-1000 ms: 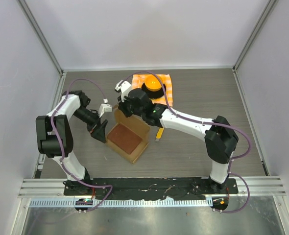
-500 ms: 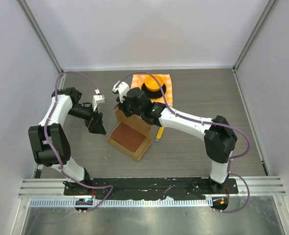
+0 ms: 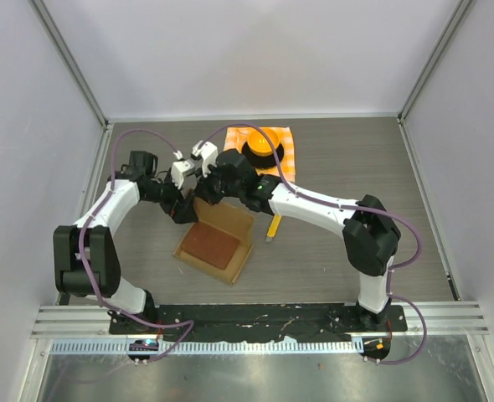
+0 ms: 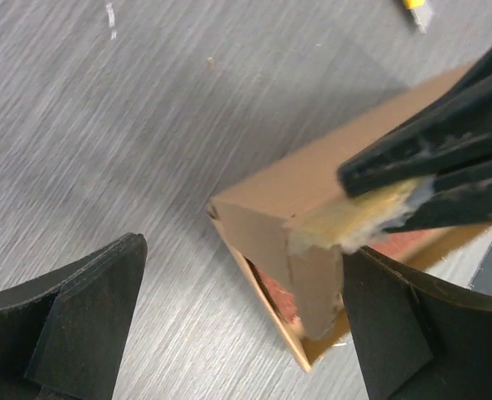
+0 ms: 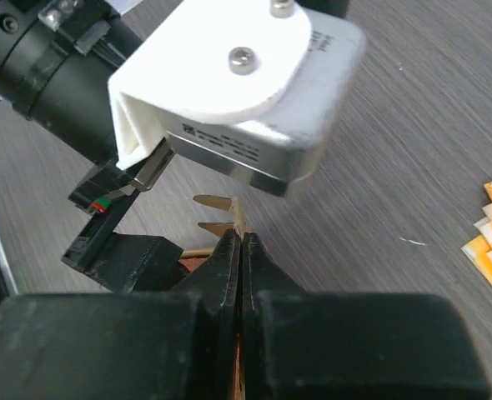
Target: Unpack the express box
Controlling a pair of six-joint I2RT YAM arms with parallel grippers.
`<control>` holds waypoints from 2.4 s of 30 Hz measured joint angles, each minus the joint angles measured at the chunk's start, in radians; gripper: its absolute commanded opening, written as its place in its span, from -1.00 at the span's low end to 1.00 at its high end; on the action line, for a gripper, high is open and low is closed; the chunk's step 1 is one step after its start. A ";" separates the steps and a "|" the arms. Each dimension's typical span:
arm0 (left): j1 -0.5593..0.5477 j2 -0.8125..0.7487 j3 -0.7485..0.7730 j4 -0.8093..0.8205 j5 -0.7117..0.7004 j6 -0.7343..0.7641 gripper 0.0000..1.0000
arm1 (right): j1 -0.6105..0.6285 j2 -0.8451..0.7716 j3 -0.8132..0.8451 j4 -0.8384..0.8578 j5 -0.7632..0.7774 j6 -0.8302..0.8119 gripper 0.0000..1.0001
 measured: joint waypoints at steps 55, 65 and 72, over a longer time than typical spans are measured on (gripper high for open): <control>0.006 -0.005 -0.064 0.124 -0.075 -0.161 -1.00 | -0.130 -0.144 -0.055 -0.037 0.095 0.115 0.14; 0.006 -0.080 -0.102 0.169 -0.189 -0.235 -1.00 | -0.095 -0.470 -0.311 -0.014 0.191 0.282 0.15; 0.006 -0.086 -0.108 0.178 -0.241 -0.280 -1.00 | 0.119 -0.315 -0.464 -0.022 0.309 0.414 0.16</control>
